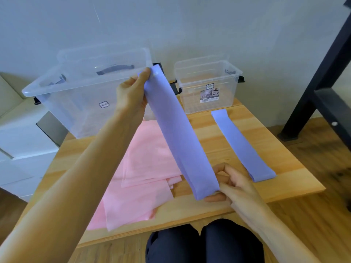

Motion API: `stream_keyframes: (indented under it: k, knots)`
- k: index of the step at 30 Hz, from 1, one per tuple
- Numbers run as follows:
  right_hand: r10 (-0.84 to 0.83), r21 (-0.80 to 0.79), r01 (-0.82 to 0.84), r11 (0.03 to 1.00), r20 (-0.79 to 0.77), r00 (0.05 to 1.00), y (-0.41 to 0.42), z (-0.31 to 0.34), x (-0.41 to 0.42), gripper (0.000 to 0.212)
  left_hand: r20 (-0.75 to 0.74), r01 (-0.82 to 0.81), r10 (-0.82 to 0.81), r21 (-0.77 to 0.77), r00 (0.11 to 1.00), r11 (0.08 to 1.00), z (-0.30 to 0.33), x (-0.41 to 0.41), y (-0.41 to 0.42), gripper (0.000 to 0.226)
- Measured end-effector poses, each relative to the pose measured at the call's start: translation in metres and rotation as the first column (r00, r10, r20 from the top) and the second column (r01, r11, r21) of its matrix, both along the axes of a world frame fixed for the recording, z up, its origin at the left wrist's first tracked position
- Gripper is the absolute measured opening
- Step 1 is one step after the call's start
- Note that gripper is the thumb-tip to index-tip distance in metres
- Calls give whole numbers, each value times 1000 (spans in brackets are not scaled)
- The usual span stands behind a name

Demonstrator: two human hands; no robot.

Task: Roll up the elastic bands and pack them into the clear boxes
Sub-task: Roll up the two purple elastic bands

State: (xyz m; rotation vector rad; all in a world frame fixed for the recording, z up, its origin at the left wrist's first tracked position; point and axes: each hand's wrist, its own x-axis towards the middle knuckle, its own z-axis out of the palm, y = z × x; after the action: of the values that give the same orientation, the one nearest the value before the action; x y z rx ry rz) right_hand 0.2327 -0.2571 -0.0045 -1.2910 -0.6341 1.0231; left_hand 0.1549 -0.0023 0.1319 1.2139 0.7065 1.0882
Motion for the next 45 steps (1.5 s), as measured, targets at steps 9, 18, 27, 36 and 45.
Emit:
stream_keyframes:
  k: [9,18,27,36,45]
  knots:
    - [-103,-80,92,993,-156,982,-26,-10,18,45,-181,48,-61,-73,982,996,-77,81,19,15]
    - [-260,-85,320,944,410,874,-30,-6,28,22,-326,79,-100,-79,940,994,-119,136,32,19]
    - [-191,-73,279,958,563,804,-27,-20,43,34,-470,247,-219,-3,855,969,-139,155,38,14]
    - [-91,-17,189,982,833,546,-25,-33,51,26,-634,341,-67,320,770,884,-147,157,47,18]
    - [-116,93,181,979,986,118,-27,-26,52,17,-639,325,62,470,767,820,-155,159,42,17]
